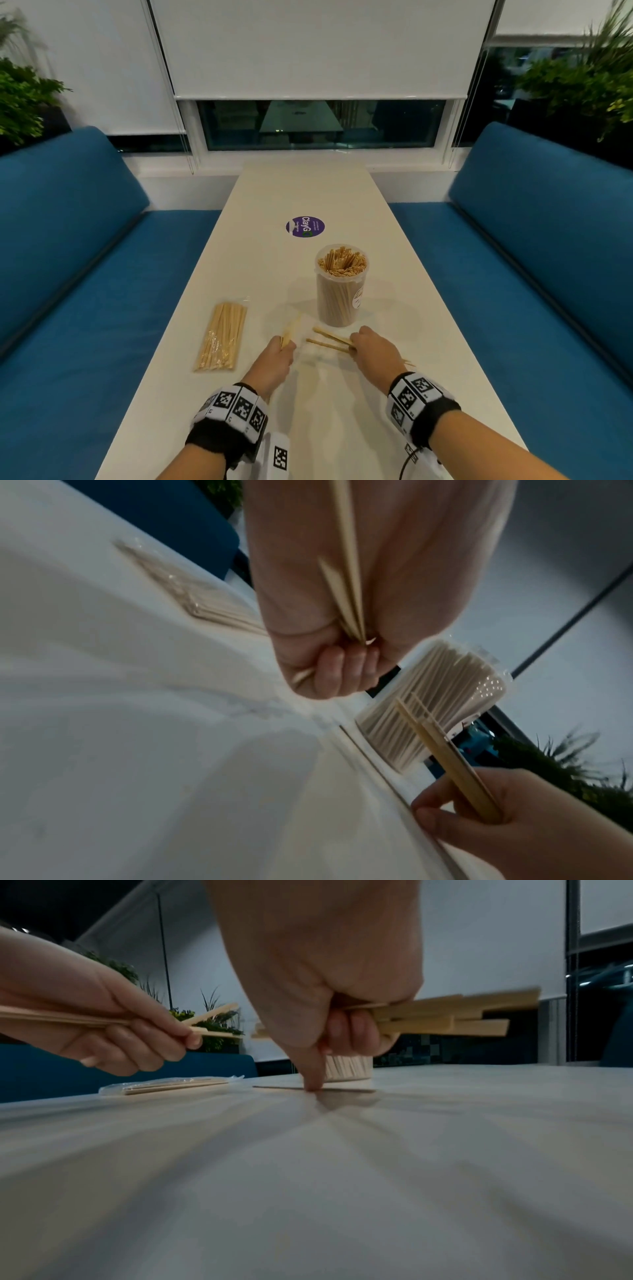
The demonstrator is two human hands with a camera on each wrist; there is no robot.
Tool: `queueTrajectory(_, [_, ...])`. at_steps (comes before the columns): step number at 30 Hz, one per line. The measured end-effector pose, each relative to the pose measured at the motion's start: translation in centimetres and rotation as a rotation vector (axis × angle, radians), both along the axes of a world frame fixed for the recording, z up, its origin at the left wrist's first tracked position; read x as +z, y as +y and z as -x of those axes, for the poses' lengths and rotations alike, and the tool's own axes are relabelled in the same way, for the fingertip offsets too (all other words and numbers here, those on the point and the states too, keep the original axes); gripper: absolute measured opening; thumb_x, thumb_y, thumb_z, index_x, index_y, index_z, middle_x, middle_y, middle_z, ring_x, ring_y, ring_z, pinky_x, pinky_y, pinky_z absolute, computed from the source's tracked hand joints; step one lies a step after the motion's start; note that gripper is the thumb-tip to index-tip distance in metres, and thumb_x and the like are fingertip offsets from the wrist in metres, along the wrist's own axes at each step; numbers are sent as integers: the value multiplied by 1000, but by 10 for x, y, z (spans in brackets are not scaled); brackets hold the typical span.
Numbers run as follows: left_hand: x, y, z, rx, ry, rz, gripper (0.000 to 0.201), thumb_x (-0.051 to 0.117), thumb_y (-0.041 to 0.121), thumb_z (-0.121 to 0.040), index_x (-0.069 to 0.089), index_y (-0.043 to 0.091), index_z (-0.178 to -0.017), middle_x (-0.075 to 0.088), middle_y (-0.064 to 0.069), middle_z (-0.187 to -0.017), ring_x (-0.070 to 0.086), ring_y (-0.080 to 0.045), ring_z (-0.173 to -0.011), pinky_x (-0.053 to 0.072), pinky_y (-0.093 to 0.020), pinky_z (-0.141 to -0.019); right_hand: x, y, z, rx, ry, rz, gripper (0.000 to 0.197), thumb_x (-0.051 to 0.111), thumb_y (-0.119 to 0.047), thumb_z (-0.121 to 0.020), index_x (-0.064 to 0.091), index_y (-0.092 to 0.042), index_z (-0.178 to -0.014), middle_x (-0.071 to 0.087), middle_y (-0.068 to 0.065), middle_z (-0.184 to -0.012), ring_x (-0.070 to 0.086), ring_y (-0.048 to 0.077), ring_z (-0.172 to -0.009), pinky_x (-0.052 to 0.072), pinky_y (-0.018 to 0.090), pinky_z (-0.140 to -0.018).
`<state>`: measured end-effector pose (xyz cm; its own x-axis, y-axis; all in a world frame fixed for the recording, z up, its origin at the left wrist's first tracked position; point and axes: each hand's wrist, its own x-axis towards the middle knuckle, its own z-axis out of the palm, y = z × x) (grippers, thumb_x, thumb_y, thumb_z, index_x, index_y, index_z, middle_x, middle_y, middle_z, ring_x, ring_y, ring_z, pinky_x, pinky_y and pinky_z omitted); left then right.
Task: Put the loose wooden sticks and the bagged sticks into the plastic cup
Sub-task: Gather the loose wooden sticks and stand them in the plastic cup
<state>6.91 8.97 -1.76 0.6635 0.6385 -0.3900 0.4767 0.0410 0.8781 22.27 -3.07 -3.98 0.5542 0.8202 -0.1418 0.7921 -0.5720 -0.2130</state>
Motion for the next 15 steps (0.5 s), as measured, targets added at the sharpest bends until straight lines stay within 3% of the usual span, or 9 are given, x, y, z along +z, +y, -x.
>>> queueTrajectory(2, [3, -3, -3, 136, -143, 110, 15, 35, 15, -99, 42, 11, -87, 43, -3, -65, 41, -14, -56, 35, -24, -54, 1, -1, 1, -12, -7, 14, 18, 41, -12, -96, 53, -5, -107, 51, 12, -113, 56, 30, -80, 38, 32, -64])
queueTrajectory(5, [7, -11, -6, 243, -260, 201, 18, 34, 13, -99, 45, 10, -86, 45, -5, -61, 47, -19, -56, 40, -27, -55, 2, -6, 6, -15, -16, 87, 21, 38, -2, -93, 48, -3, -112, 44, 15, -119, 33, 20, -55, 32, 28, -53])
queueTrajectory(8, [7, -20, -7, 289, -324, 269, 18, 33, 12, -100, 45, 9, -87, 42, -4, -61, 43, -16, -52, 37, -24, -51, 1, -12, 9, -13, -1, 95, 29, 36, 5, -88, 43, -2, -115, 41, 17, -121, 20, 12, -52, 17, 23, -44])
queueTrajectory(10, [7, -24, -5, 314, -346, 280, 17, 33, 14, -100, 45, 9, -90, 36, -1, -61, 34, -11, -46, 30, -20, -45, 2, -14, 11, -63, 75, 58, 24, 34, 2, -91, 42, -4, -112, 46, 14, -113, 22, 11, -53, 18, 21, -45])
queueTrajectory(13, [7, -27, -5, 326, -373, 288, 16, 36, 21, -100, 46, 10, -92, 28, 3, -61, 24, -4, -39, 22, -17, -40, 18, -11, 18, -144, 373, -114, 3, 33, -11, -96, 36, -11, -95, 51, 6, -88, 43, 17, -65, 31, 24, -54])
queueTrajectory(15, [14, -30, -6, 299, -373, 276, 21, 43, 32, -96, 46, 13, -88, 26, 4, -58, 23, -4, -38, 23, -17, -41, 34, -8, 29, -123, 543, -209, 6, 32, -14, -97, 35, -13, -92, 53, 7, -90, 47, 20, -75, 37, 29, -64])
